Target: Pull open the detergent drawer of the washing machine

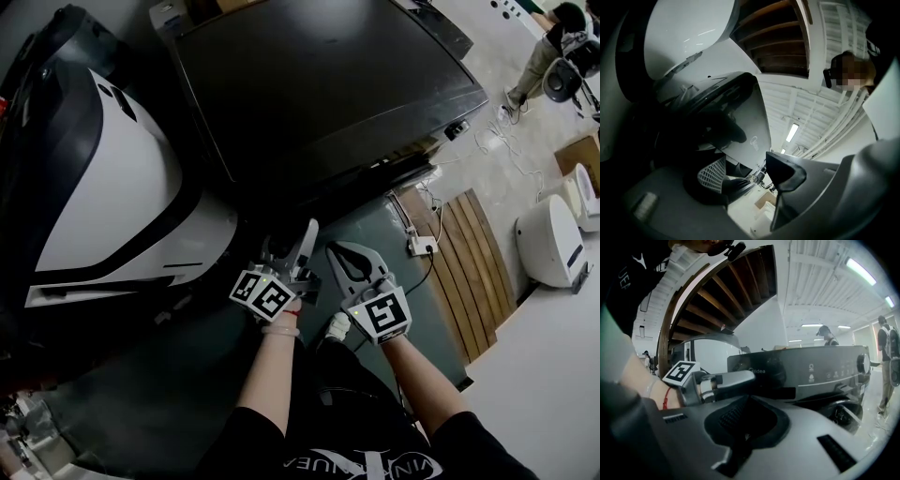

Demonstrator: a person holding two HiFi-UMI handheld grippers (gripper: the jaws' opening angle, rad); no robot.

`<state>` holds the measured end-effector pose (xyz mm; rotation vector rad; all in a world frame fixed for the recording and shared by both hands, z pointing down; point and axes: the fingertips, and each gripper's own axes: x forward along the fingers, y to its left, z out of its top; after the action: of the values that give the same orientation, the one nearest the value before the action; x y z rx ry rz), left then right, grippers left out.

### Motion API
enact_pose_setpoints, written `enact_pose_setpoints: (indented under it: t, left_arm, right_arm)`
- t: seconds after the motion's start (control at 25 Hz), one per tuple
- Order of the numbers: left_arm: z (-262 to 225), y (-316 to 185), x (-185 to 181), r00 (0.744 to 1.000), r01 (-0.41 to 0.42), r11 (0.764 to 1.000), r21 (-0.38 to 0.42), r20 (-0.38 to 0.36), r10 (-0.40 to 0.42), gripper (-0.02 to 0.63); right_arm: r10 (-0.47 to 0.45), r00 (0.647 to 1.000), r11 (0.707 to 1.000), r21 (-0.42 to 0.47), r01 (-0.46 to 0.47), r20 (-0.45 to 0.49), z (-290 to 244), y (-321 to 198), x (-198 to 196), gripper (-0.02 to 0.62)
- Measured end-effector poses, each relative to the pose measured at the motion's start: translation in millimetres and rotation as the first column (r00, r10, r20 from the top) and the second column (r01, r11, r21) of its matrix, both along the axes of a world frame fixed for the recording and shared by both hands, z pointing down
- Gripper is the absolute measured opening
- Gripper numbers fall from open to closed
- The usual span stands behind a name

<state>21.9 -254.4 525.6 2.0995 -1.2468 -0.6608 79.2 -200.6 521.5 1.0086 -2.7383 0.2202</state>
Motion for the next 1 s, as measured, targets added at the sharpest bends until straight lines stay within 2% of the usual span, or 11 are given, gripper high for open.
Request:
enact_pose_setpoints:
  t: [0.12, 0.28, 0.4, 0.44, 0.52, 0.6, 0.72, 1.0]
  left_arm:
    - [-1, -2, -3, 0.996, 0.017, 1.0, 0.026, -0.083, -0.015, 0.252]
    - [-2, -2, -5, 0.979, 0.049, 0.997, 0.06, -0.199, -0.036, 0.236]
    - [0, -4, -9, 0.959, 0.071, 0.996, 0.054, -0.277, -0.053, 0.221]
    - [2, -5, -11, 0.954, 0.076, 0.996, 0.041, -0.295, -0.06, 0.198]
    - [7, -6, -13, 0.945, 0.083, 0.996, 0.008, -0.318, -0.076, 0.138]
    - [9, -5, -15, 0.937, 0.082, 0.997, -0.012, -0.339, -0.081, 0.112]
    - [9, -5, -14, 0.93, 0.058, 0.998, -0.018, -0.362, -0.061, 0.104]
    - [9, 2, -10, 0.937, 0.02, 1.0, -0.016, -0.347, -0.025, 0.095]
  right_arm:
    - [0.002, 1.0, 1.0, -0.006, -0.002, 0.006, 2, -3, 3, 0.014]
    - [0.004, 1.0, 1.0, -0.011, -0.004, 0.008, 6, -4, 3, 0.014]
    - [0.011, 1.0, 1.0, -0.016, -0.011, 0.013, 8, -4, 2, 0.014]
    - [0.012, 1.0, 1.0, -0.017, -0.011, 0.014, 8, -3, 3, 0.014]
    - [0.009, 1.0, 1.0, -0.019, -0.009, 0.012, 9, 0, 3, 0.014]
    - [0.01, 1.0, 1.0, -0.023, -0.009, 0.011, 10, 4, 3, 0.014]
    - [0.015, 1.0, 1.0, -0.024, -0.015, 0.01, 9, 6, 5, 0.014]
    - [0.035, 0.999, 0.999, -0.024, -0.034, 0.03, 7, 10, 9, 0.014]
